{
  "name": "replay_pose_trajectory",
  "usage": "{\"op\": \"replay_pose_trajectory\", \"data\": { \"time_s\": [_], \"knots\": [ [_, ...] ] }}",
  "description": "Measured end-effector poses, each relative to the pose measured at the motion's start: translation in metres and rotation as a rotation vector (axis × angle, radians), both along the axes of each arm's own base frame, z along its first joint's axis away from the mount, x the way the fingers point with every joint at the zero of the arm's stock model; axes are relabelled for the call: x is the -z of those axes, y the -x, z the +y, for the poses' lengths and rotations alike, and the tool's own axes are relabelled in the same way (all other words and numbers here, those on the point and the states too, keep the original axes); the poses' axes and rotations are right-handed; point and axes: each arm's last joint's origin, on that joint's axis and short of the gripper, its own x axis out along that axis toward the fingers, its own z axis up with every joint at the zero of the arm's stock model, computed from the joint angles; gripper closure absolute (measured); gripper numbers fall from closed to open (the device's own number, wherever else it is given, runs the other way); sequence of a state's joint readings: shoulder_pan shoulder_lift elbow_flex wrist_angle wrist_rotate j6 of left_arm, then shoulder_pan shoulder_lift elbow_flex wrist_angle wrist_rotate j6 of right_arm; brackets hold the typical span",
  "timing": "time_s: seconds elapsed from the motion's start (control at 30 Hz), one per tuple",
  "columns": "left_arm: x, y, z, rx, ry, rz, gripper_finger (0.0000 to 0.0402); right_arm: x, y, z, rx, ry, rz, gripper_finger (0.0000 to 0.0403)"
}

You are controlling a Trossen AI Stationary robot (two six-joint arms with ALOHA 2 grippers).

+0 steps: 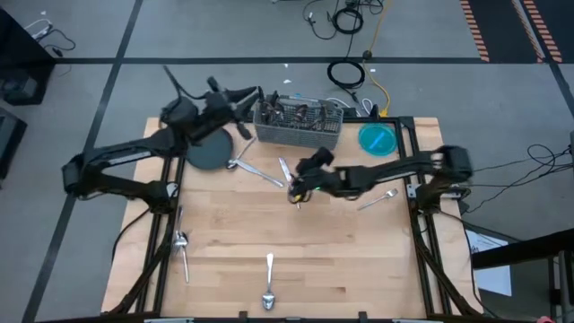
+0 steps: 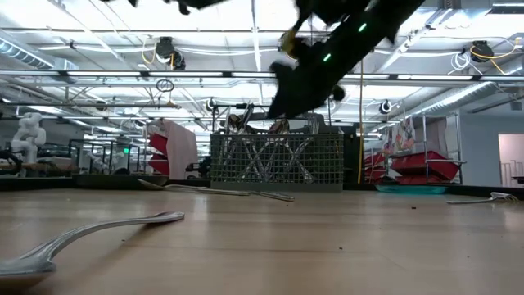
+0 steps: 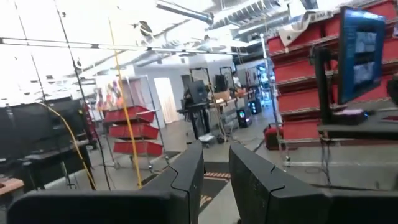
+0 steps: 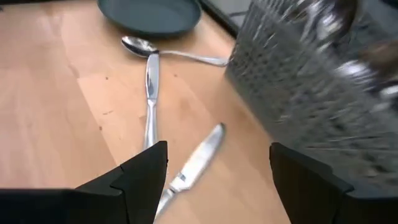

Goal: Sort silverware
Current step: Put the knife into the silverware basket

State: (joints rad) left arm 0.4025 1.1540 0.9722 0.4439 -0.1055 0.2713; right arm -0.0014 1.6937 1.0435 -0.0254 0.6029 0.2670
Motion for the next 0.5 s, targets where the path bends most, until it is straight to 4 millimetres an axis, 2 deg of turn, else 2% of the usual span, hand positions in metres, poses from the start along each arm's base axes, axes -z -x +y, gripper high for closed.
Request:
{"op": "replay_pose_trajectory", "data": {
  "time_s": [0.2,0.5],
  "knots": [
    [-0.001,0.024,-0.009,-0.012,0.056,0.122,0.0317,0.046,-0.032,-0.003,0.025,-0.124,0.079,0.0138],
    [0.01,0.025,-0.01,-0.011,0.108,0.238,0.0317,0.105,-0.038,0.001,0.173,-0.255,0.123,0.0138]
  ]
}}
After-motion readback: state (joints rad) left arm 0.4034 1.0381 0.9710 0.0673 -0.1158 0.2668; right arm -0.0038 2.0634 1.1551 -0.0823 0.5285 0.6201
